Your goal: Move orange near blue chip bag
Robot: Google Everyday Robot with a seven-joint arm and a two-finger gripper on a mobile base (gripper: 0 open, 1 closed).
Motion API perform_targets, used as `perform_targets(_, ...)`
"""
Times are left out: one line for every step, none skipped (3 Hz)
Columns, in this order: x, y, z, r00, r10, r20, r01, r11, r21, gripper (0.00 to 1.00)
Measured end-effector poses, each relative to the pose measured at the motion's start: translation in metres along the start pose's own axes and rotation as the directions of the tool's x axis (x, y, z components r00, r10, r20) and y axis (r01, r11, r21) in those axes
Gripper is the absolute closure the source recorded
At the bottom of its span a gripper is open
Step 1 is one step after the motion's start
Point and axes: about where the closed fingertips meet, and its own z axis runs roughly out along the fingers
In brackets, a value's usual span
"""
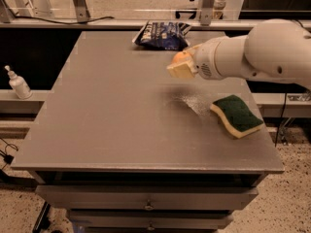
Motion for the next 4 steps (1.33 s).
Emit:
perform_targets(0.006,-0.031,0.012,1.0,0.024,0.018,-0.025,0.9991,0.034,1.0)
perform_targets(0.021,-0.066,0.025,0.998,0.062,0.024,-0.064,0.9952,0.074,1.0)
perform_targets(0.031,-0.094,0.039,0.995,0.09,0.037,-0.094,0.9906,0.1,1.0)
perform_targets(0.032,-0.115,0.058,0.994,0.101,0.053,-0.106,0.9882,0.111,1.0)
